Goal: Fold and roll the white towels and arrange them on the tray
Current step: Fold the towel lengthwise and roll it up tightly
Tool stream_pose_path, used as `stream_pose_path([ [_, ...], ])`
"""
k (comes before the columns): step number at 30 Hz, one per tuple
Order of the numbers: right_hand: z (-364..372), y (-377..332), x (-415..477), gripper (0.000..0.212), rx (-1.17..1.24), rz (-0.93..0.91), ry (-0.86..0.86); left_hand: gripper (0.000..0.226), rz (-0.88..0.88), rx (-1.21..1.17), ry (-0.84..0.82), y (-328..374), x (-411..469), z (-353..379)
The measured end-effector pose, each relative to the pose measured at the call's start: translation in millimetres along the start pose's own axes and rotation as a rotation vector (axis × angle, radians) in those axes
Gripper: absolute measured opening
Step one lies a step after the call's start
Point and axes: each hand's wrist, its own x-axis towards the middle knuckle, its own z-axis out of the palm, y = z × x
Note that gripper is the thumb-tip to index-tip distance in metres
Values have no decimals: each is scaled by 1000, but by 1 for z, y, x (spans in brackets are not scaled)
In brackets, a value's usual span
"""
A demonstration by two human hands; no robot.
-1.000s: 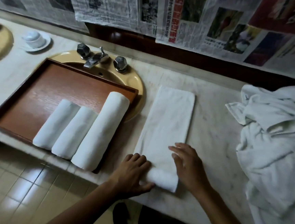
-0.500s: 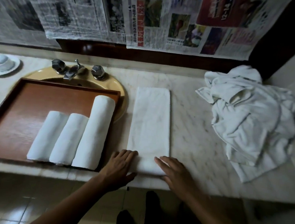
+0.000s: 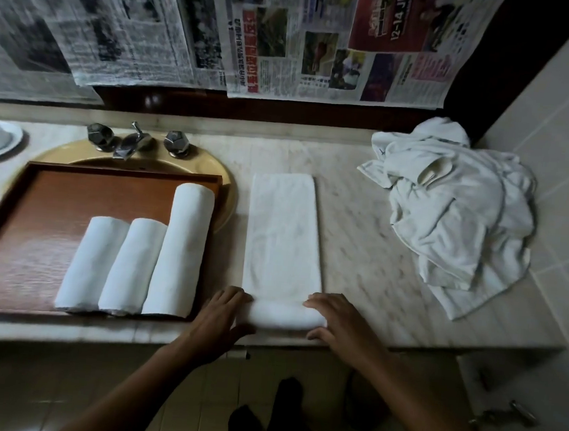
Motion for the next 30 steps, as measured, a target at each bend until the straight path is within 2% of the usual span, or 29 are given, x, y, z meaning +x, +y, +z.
stream_pose_path([
  [4,-7,2,7,56,-2,8,-4,67,-25,-133,13,-3,2,1],
  [8,-18,4,17,54,16,61,-56,84,-76,-195,-8,0,6,-5],
  [13,-27,8,23,59,16,125,-90,54,-198,-326,13,4,13,-12],
  [16,-29,4,27,55,-19,131,-82,39,-251,-422,18,4,17,-16],
  [19,-26,1,30,50,-52,111,-35,41,-301,-470,21,3,19,-16],
  [22,-19,-7,34,36,-116,57,114,46,-313,-436,59,-1,26,-13],
  [26,-4,-25,29,60,-270,-112,95,55,-324,-343,90,2,31,-17],
  [28,2,-25,24,59,-302,-133,112,58,-294,-228,143,8,33,-17],
  [30,6,-22,22,57,-293,-129,131,53,-181,-51,167,15,37,-18],
])
